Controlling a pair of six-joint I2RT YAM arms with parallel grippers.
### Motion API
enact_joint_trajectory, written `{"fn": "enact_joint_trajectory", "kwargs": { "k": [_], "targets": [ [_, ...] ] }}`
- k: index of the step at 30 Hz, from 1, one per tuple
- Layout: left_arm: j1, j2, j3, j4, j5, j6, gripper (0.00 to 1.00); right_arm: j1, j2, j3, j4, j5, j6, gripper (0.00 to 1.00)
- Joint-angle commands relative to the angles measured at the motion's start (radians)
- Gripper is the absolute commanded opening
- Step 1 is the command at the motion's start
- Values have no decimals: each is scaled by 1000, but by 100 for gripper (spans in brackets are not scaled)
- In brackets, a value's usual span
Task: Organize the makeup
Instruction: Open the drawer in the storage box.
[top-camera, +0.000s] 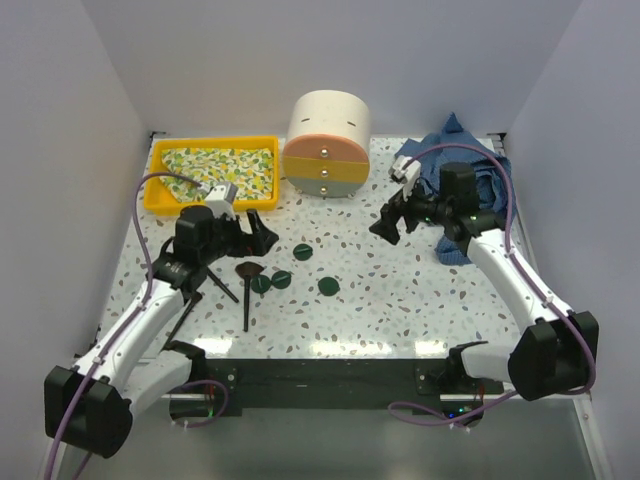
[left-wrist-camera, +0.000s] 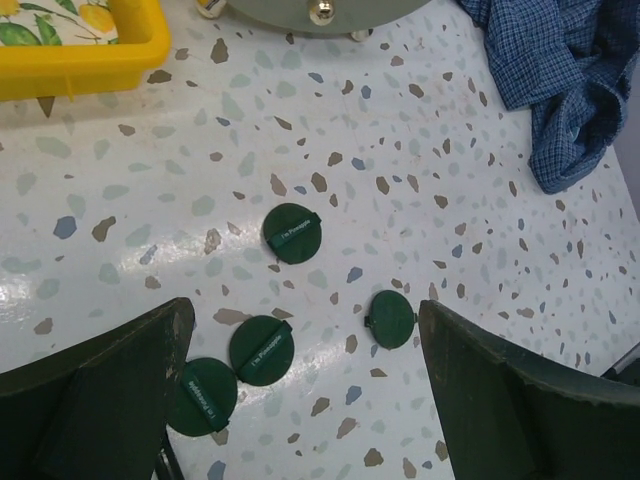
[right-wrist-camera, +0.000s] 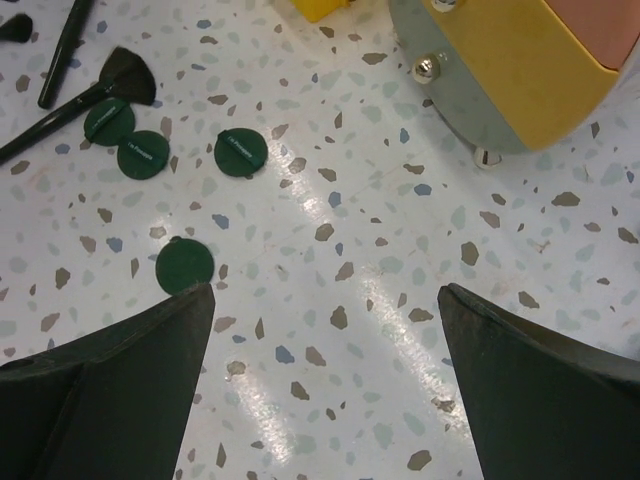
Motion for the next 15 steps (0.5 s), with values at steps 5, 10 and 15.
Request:
{"fn": "enact_joint_trajectory", "kwargs": {
  "k": [5,10,15],
  "targets": [
    [2,113,-15,266,146,-128,100,-41,-45,-43,150,-143,109,99],
    [-30,197,-1,352,160,-167,100,-40,-36,-63,181,-156,121,99],
    [-81,295,25,424,145,-194,100,-40,-22,-63,173,-159,113,99]
  ]
}}
